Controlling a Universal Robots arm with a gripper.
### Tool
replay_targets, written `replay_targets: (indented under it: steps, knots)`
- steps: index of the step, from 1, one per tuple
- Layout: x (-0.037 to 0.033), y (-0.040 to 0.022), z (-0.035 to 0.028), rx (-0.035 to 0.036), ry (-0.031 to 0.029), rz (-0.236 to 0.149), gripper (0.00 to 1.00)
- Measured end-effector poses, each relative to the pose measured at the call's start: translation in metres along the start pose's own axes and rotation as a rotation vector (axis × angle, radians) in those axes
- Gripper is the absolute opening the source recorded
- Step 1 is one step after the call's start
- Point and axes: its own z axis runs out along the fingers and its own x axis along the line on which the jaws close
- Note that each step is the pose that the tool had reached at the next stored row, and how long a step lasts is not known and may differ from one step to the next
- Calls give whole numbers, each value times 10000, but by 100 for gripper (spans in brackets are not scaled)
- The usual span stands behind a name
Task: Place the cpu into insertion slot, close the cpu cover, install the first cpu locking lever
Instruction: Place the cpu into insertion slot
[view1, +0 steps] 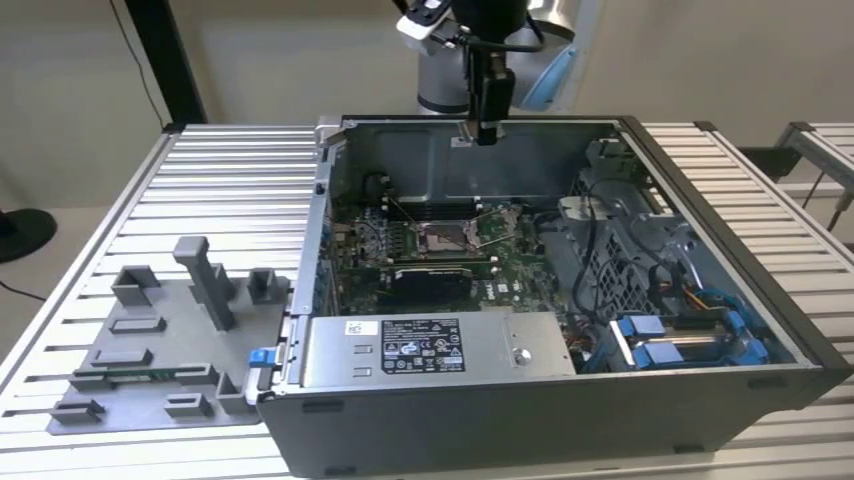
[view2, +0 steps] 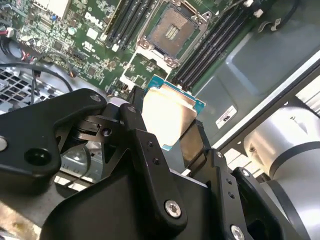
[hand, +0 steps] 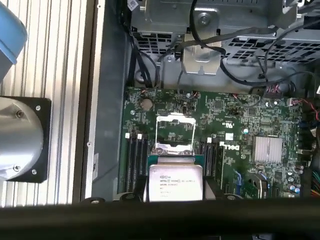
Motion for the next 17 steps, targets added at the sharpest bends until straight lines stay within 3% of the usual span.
replay_targets:
  steps: [17]
  knots:
    - [0,0,1,-34,-134,1525,0]
